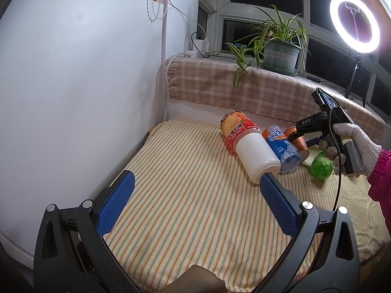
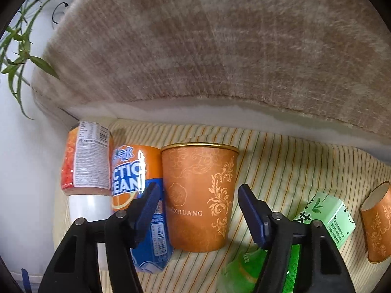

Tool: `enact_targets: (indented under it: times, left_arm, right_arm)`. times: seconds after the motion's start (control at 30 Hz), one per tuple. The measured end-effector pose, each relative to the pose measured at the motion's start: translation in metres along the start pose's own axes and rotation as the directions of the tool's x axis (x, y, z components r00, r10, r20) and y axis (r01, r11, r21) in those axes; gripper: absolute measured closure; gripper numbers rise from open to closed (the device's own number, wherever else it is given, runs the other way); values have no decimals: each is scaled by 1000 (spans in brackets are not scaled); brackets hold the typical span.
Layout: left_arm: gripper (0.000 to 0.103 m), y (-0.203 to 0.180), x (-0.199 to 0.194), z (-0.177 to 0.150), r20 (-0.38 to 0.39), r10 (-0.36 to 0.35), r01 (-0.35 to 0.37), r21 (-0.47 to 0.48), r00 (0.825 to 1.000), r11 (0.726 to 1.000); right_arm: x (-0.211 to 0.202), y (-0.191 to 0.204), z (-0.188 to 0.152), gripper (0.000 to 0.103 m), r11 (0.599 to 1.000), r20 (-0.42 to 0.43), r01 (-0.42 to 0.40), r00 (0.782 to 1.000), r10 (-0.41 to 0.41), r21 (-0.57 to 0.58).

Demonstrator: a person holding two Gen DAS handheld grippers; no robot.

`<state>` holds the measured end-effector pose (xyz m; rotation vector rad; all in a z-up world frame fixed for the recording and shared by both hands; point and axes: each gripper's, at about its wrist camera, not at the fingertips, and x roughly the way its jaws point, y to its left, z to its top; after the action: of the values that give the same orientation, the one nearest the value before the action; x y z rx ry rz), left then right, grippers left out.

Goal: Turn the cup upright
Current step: 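Move the right tool to the orange cup and close around it, then lift the orange cup with the right tool and turn it upright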

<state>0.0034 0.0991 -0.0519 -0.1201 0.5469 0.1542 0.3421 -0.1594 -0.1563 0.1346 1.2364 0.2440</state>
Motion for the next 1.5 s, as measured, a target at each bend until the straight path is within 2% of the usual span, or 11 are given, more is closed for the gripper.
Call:
enact_targets:
  times: [0.17,0.4,0.57,0.83,1.2,1.37,1.5]
  left_arm:
    - [0,0,1,0,0,1,-1,0,1000,1000]
    - [0,-1,1,2,5,-3,3,5,1000,1000]
    - [0,-4,-1,5,15,-8,8,8,1000,1000]
    - [0,-9,-6,6,14,-18,18,1,1000,1000]
    - [0,-35,-10,2,-21,-112,113,54,994,992]
    - [0,-41,-6,2,-56,-151,154,40,987,987]
    - [0,-47,-2,1,-92,-201,205,31,975,978]
  right_arm:
    - [8,8,3,37,1000,-14,5,1000,-5,-6]
    - [2,6,-1,40,1000,9,-12,1000,12,-5]
    - [-34,-15,-14,40,999,54,-39,998,40,-4]
    - [-82,-18,-31,40,994,156,-113,981,112,1]
    - [-139,-16,-97,40,968,221,-252,944,247,-7]
    - [-148,-21,-131,40,960,231,-281,934,272,6]
    - [-144,-25,-160,40,950,220,-308,931,291,47]
